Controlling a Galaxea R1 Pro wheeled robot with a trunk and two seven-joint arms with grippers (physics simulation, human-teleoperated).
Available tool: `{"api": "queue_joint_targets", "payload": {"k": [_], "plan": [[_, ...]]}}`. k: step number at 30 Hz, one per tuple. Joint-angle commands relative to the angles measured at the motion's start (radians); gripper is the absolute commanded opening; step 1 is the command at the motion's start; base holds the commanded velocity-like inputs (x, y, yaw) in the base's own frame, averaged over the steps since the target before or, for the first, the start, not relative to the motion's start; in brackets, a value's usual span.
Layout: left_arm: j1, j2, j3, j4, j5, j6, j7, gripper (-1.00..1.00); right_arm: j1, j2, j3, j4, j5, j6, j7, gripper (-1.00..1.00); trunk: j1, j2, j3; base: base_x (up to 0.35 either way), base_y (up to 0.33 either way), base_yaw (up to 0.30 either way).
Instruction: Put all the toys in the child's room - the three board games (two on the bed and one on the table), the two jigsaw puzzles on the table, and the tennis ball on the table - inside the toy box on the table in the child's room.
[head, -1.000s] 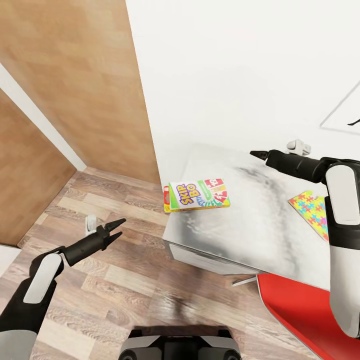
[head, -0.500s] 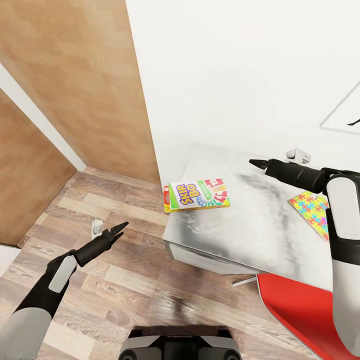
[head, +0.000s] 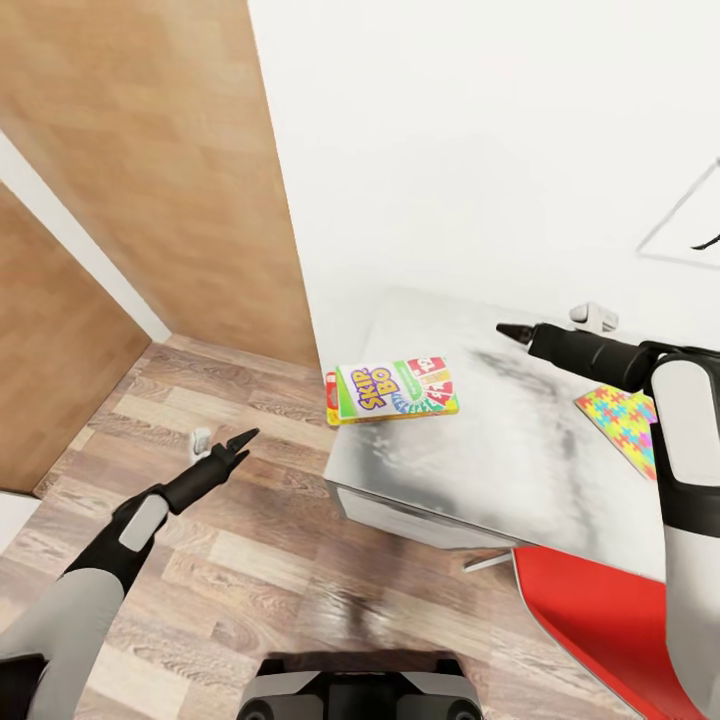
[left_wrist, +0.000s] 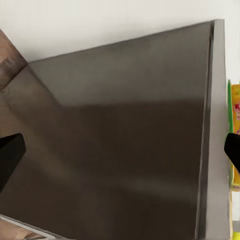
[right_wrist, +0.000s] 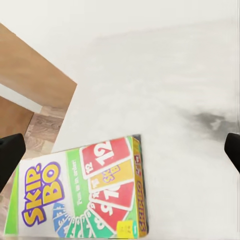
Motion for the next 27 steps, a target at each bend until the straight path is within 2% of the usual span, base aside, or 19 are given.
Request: {"api": "queue_joint_targets", "payload": {"k": [1, 4, 11, 27], "plan": [[-0.008, 0.000, 0.001, 0.017, 0.006, 0.000, -0.003, 1.00, 0.001, 0.000, -0.001, -0.001, -0.010, 0.004, -0.009, 1.00, 0.001, -0.002, -0.001, 0.000, 0.000, -0.140], [-0.019, 0.000, 0.001, 0.039, 0.006, -0.013, -0.010, 1.00, 0.005, 0.000, -0.001, -0.001, -0.010, 0.004, -0.009, 1.00, 0.001, -0.002, -0.001, 0.000, 0.000, -0.166], [-0.032, 0.002, 0.001, 0.069, 0.006, -0.025, -0.069, 1.00, 0.011, 0.001, -0.001, -0.001, -0.010, 0.004, -0.009, 1.00, 0.001, -0.002, -0.001, 0.000, 0.000, -0.159], [-0.033, -0.016, 0.000, 0.069, 0.008, -0.026, -0.109, 1.00, 0.023, 0.005, 0.005, -0.002, -0.010, 0.004, -0.011, 1.00, 0.001, -0.002, -0.001, 0.000, 0.000, -0.028]]}}
